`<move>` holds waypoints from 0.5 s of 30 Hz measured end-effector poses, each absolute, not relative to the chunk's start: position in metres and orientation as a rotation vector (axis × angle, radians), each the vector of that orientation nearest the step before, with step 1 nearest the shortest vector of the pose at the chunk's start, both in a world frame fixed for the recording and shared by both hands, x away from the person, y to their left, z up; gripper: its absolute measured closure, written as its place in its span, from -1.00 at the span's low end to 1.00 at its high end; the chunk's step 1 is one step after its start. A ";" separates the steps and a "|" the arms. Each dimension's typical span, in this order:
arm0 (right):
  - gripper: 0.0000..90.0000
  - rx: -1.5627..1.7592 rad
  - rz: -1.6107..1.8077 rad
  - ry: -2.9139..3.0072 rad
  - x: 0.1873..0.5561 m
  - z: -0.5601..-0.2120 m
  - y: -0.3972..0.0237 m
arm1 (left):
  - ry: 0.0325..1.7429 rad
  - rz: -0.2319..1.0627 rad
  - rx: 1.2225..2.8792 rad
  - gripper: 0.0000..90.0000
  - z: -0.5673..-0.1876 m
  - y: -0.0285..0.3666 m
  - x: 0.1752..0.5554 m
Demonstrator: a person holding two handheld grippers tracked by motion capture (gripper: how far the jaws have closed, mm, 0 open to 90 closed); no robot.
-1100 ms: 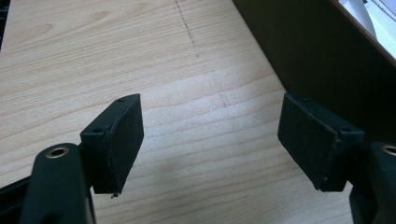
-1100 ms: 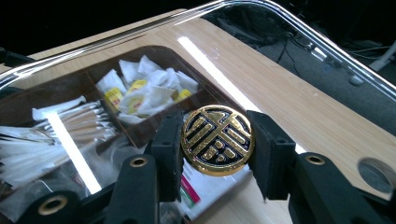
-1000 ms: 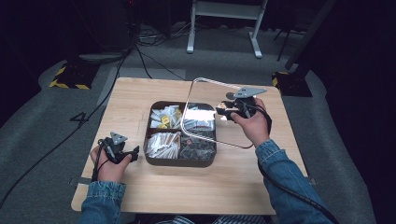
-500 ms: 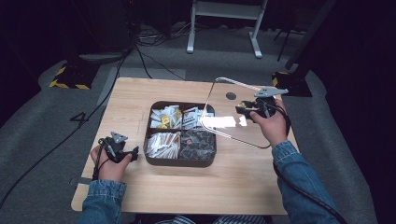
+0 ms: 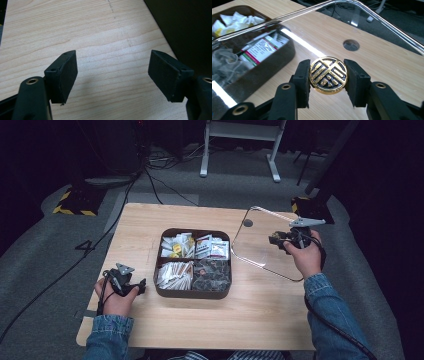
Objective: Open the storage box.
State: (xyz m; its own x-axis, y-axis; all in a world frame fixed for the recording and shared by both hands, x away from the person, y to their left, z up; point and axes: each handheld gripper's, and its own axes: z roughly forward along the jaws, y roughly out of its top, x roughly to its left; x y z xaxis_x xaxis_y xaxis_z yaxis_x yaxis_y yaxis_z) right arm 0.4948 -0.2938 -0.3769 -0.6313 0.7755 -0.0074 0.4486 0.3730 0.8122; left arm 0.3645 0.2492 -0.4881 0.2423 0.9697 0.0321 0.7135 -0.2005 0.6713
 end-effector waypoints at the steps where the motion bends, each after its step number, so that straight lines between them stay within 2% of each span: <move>1: 0.30 1.076 1.143 2.244 0.495 -0.378 -0.297 | 1.533 0.627 1.989 -0.47 -0.488 0.249 0.364; 15: 0.30 1.165 1.060 2.230 0.503 -0.394 -0.320 | 1.539 0.611 1.991 -0.46 -0.489 0.249 0.365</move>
